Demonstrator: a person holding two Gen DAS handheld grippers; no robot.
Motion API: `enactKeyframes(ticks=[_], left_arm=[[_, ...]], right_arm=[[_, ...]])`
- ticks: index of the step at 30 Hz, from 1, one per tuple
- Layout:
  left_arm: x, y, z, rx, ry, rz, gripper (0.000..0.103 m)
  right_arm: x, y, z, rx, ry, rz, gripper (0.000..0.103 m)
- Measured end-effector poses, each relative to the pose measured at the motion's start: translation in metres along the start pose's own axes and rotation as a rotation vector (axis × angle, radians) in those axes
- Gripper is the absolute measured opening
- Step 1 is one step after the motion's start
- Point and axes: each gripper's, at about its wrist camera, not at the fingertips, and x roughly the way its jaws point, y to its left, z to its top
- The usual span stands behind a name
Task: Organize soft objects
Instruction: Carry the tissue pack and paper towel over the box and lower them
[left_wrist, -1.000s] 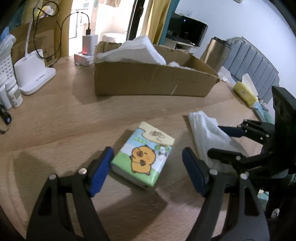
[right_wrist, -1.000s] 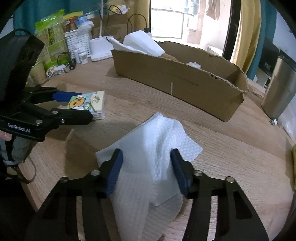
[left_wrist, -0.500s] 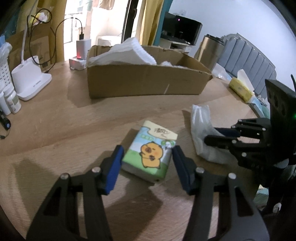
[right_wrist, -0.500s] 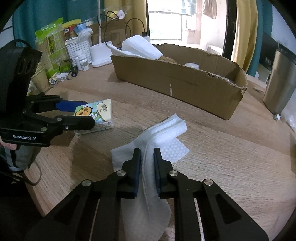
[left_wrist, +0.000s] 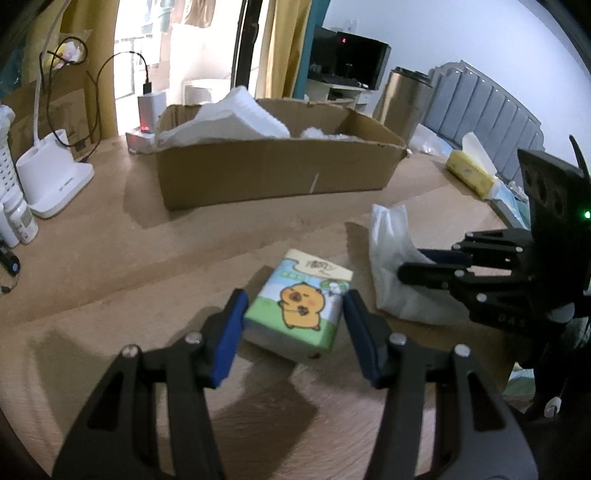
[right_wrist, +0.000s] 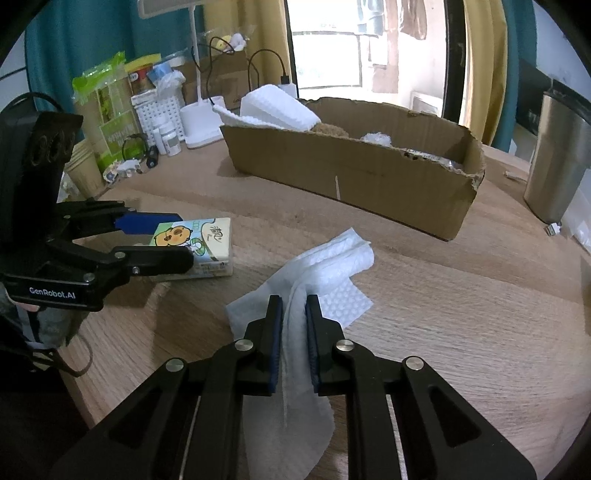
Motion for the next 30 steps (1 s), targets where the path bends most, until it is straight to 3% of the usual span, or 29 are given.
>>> enactKeyframes(ticks=[8, 30], left_arm=[[-0.010, -0.003, 0.006, 0.010, -0.030, -0.002, 0.055], [-0.040, 0.001, 0.048, 0.036, -0.164, -0.012, 0.055]], right_arm=[[-0.009, -0.010, 0.001, 0.034, -0.035, 0.039, 0.012], [-0.053, -0.034, 0.036, 0.009, -0.173, -0.041, 0.012]])
